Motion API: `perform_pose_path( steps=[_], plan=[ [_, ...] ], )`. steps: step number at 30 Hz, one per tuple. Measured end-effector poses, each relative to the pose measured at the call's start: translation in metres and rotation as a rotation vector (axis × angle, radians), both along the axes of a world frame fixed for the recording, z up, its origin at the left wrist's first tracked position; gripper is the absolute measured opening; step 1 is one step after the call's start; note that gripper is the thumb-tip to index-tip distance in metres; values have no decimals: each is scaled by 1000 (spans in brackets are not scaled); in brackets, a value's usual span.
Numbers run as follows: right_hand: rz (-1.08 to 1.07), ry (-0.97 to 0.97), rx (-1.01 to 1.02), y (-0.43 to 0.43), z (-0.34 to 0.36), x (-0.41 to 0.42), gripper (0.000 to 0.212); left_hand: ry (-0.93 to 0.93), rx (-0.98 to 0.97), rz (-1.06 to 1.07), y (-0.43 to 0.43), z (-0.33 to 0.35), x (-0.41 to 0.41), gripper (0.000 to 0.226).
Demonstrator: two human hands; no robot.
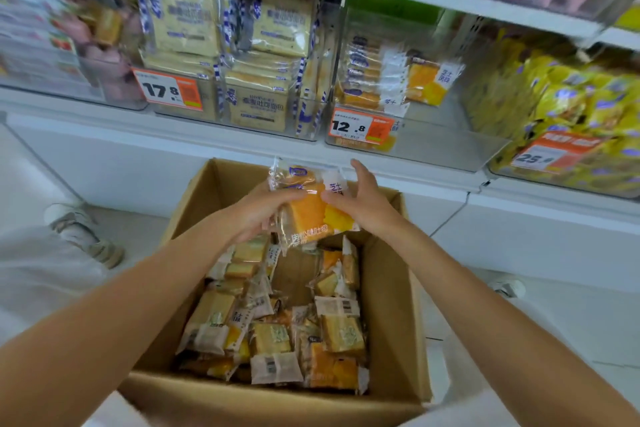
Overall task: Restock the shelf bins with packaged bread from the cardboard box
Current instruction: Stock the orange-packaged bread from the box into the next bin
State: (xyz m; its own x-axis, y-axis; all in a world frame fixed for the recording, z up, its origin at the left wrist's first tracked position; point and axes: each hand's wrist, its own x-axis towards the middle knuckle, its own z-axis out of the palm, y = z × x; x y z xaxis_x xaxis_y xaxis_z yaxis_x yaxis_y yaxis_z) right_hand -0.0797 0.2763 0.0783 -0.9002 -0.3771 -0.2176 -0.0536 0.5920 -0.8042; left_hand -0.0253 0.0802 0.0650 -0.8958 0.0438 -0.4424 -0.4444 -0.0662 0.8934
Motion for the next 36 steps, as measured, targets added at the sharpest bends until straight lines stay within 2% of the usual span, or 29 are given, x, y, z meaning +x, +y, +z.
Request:
perform_pose_path(
  steps=[2,5,8,10,12,15,18,21,23,26,28,31,34,36],
  plan=[
    [187,226,177,11,31,-3,111,55,-4,-64,1,23,-7,47],
    [285,462,412,19,74,-12,118,135,-40,-151,15,64,-22,79],
    [208,627,457,34,112,-28,96,279,-149,-196,40,102,-41,88],
    [114,733,444,51,132,-43,85,423,-240,-203,55,125,-58,76],
    [2,856,457,74,145,-64,79,528,-305,-212,65,140,-81,69],
    [-179,955,545,113,153,-102,77,589,-431,-188,76,140,-130,80],
    [-284,935,659,142,142,-148,78,631,-650,-194,85,118,-186,65],
    [-319,846,759,148,120,-199,80,652,-1151,-315,87,96,-232,63],
    [-297,762,801,144,103,-231,83,635,-1343,-411,84,81,-250,64],
    [-112,566,944,131,70,-269,97,619,-1400,-437,81,65,-258,63],
    [-63,561,996,124,56,-286,101,606,-1407,-427,80,62,-257,64],
    [-87,618,850,120,51,-307,105,585,-1396,-417,81,65,-254,64],
    [-86,519,632,124,46,-318,116,577,-1406,-416,82,67,-251,63],
    [-186,484,513,130,38,-324,127,568,-1407,-420,83,68,-250,64]
  ],
)
